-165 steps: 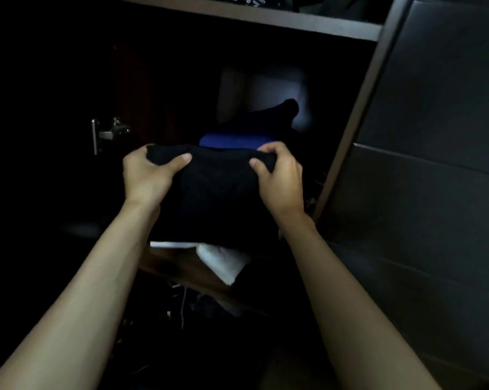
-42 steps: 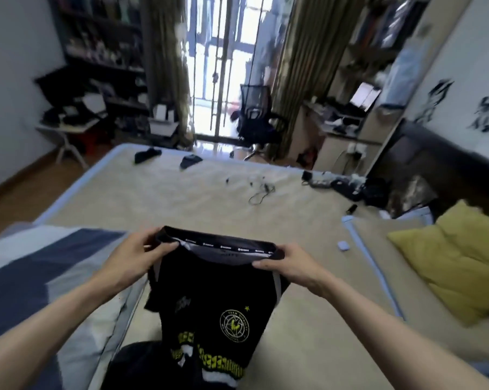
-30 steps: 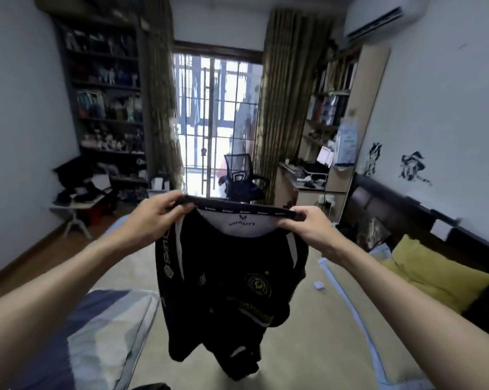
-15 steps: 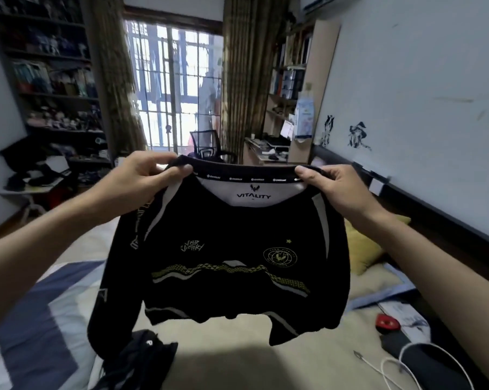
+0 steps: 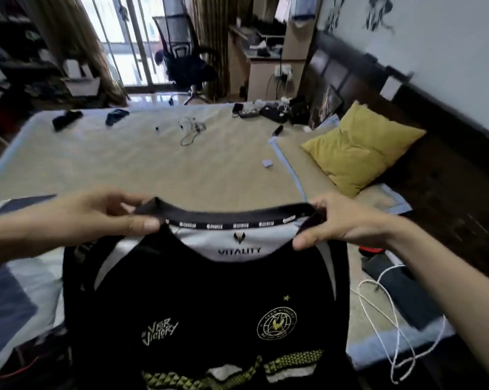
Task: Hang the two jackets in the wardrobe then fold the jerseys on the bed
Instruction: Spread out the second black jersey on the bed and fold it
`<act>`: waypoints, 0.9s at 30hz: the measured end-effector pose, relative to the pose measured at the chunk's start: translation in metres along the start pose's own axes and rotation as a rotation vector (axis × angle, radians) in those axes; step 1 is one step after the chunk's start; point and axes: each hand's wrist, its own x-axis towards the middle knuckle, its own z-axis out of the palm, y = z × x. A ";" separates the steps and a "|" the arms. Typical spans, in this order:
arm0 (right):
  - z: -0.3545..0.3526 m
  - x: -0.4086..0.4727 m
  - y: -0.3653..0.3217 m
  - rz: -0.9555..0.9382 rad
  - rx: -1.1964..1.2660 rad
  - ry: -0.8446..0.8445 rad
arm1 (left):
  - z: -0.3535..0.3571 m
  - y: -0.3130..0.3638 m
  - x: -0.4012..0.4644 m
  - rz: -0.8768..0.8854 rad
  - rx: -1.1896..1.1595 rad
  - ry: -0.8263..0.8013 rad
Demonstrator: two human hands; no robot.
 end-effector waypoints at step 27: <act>0.073 0.554 0.454 0.324 -0.050 0.488 | 0.064 -0.573 0.355 -0.561 0.308 0.353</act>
